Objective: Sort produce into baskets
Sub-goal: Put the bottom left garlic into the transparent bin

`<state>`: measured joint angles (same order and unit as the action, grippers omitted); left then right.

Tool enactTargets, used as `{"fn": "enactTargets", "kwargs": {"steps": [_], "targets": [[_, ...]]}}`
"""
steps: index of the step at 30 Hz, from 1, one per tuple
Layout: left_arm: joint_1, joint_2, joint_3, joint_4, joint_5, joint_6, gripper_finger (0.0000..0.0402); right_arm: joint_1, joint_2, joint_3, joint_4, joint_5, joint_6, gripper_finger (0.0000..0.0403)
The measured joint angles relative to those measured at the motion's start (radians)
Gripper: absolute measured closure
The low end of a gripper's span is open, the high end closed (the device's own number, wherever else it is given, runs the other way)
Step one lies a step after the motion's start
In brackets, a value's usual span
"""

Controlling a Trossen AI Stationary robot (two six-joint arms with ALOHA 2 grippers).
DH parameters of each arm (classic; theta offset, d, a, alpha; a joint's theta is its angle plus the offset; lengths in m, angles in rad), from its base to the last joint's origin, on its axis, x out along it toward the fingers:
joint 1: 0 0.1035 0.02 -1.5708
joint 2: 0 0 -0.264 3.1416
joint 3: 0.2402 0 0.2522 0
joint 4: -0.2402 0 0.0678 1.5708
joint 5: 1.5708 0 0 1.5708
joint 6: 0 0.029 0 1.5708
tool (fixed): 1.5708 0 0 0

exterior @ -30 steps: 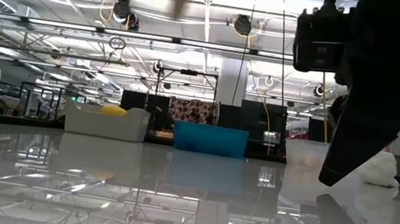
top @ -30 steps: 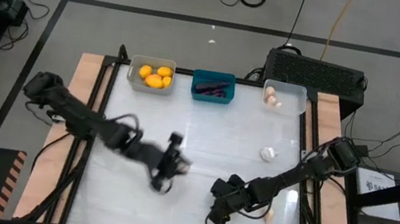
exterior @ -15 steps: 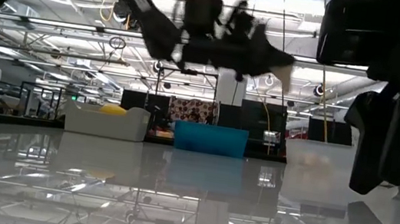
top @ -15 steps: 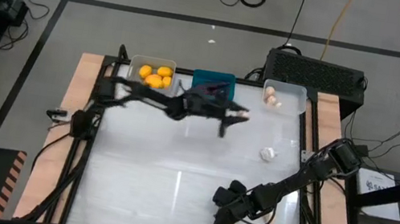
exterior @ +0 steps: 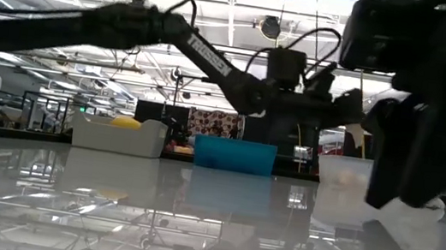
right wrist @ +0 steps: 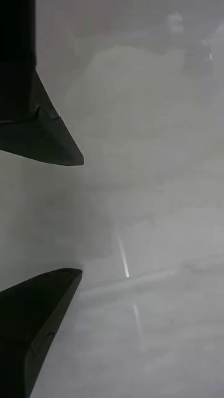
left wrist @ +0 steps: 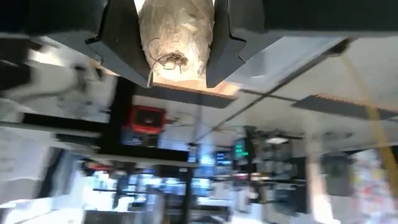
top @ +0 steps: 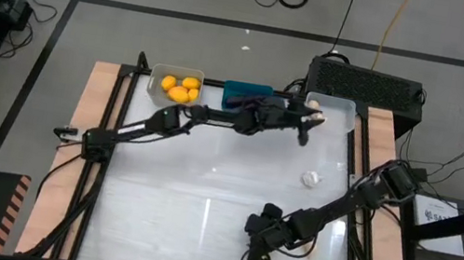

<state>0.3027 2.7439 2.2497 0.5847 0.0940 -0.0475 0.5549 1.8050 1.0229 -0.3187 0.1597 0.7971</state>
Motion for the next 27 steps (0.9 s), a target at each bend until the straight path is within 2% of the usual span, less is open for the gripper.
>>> {"fn": "enactTargets", "kwargs": {"steps": [2, 5, 9, 11, 16, 22, 27], "targets": [[0.004, 0.055, 0.108, -0.056, -0.046, -0.005, 0.0253, -0.011, 0.000, 0.000, 0.000, 0.002, 0.006, 0.0126], [0.025, 0.067, 0.070, 0.082, -0.076, -0.058, 0.0253, -0.026, 0.000, 0.000, -0.001, 0.014, 0.034, 0.0126], [0.061, 0.068, 0.071, 0.031, -0.105, -0.230, 0.0253, -0.039, 0.000, 0.000, 0.010, 0.076, 0.064, 0.0126], [0.074, 0.067, 0.071, 0.000, -0.099, -0.265, 0.0253, -0.047, 0.000, 0.000, 0.007, 0.099, 0.079, 0.0126], [0.071, 0.067, 0.071, -0.017, -0.046, -0.234, 0.0253, -0.058, 0.000, 0.000, 0.007, 0.106, 0.081, 0.0126], [0.051, 0.067, 0.071, -0.018, -0.046, -0.176, 0.0253, -0.057, 0.000, 0.000, 0.008, 0.106, 0.074, 0.0126], [0.034, 0.066, 0.071, -0.056, -0.158, -0.171, 0.0253, -0.061, 0.000, 0.000, 0.008, 0.105, 0.074, 0.0126]]}}
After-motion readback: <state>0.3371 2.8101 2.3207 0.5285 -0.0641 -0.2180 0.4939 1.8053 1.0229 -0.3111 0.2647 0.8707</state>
